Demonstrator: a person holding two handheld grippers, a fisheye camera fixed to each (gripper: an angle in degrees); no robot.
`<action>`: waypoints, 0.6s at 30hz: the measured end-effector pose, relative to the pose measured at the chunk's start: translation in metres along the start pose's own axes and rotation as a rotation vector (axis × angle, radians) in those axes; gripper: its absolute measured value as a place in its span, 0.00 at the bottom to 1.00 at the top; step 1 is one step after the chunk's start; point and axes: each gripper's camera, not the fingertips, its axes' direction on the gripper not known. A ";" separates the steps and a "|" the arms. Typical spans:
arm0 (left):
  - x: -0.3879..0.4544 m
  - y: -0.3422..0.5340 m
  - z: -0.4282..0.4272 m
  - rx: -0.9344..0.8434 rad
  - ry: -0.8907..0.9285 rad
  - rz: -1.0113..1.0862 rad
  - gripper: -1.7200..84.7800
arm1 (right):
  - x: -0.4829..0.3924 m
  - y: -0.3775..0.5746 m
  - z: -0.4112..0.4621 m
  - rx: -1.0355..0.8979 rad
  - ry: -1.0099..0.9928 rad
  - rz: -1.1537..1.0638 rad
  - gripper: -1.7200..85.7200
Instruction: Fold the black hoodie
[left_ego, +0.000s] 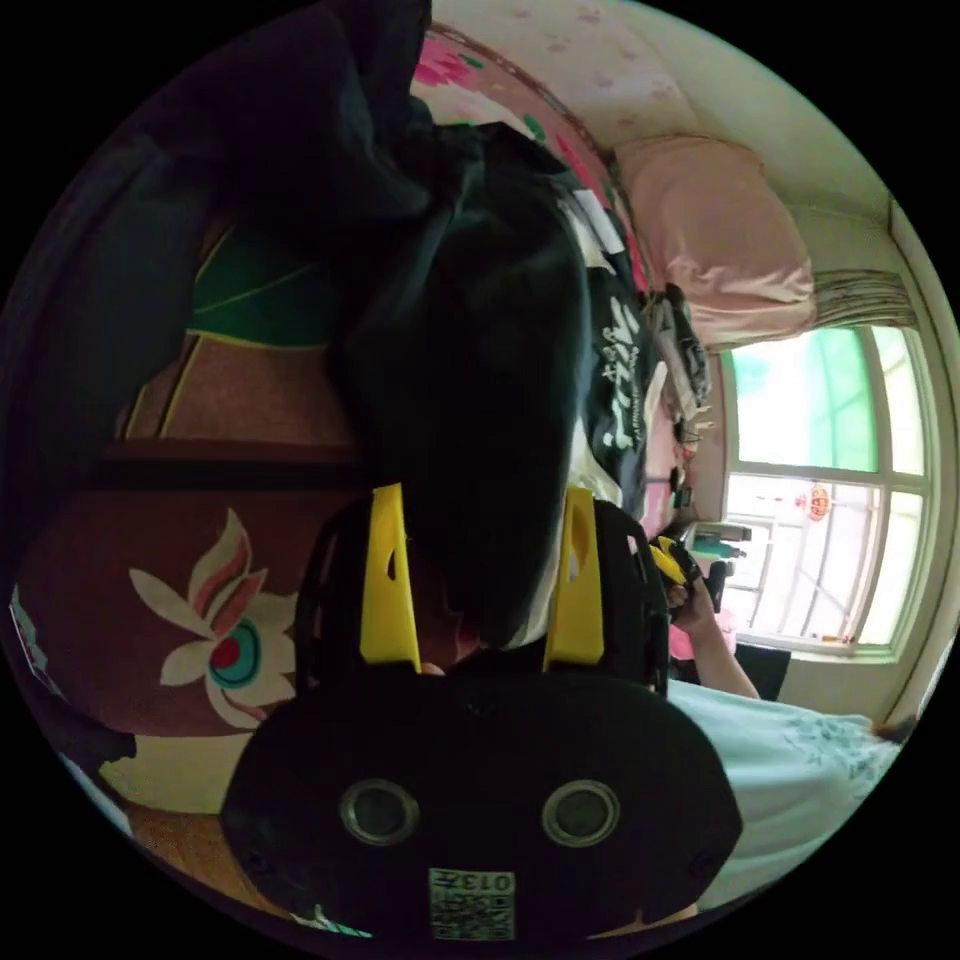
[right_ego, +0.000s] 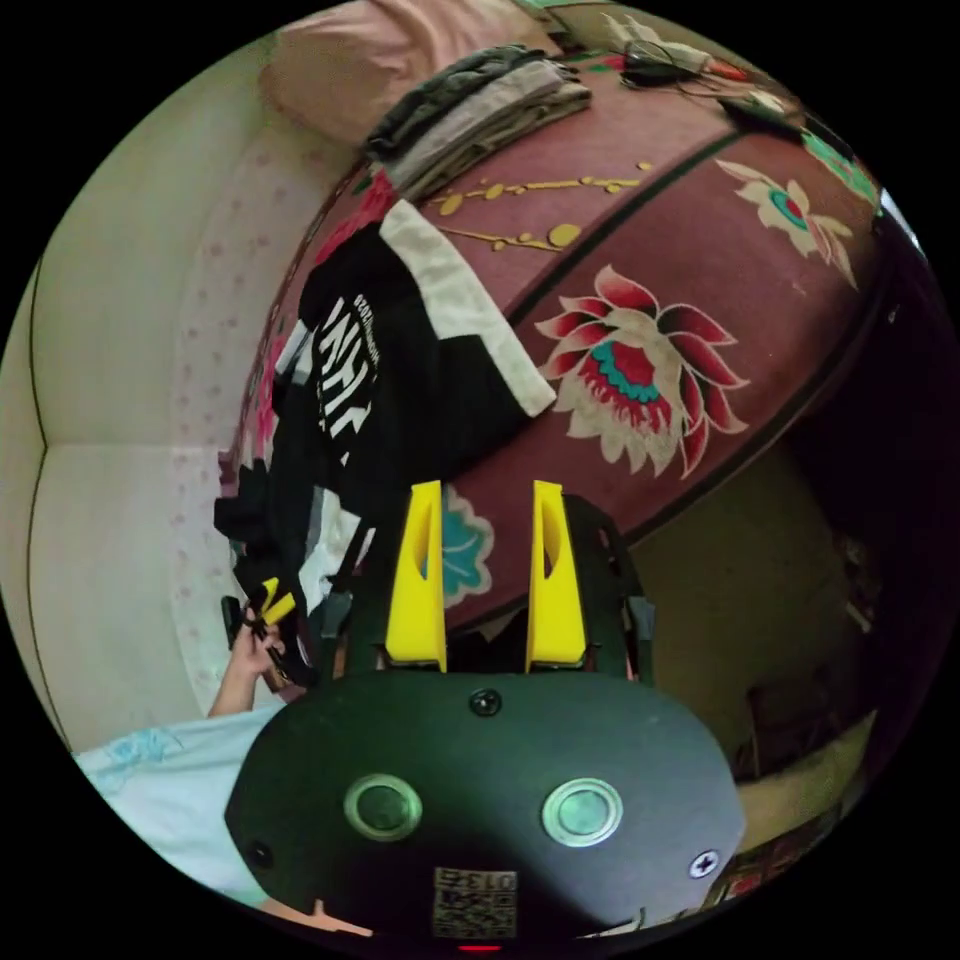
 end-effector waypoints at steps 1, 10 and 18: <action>0.006 -0.004 0.009 0.000 -0.036 -0.012 0.25 | 0.010 -0.010 0.006 0.009 -0.023 0.038 0.17; 0.061 -0.021 0.051 -0.054 -0.162 -0.028 0.07 | 0.034 -0.057 0.032 -0.095 -0.072 0.174 0.07; 0.140 0.021 0.020 -0.008 -0.158 0.109 0.02 | -0.055 -0.047 -0.071 0.078 0.164 -0.334 0.05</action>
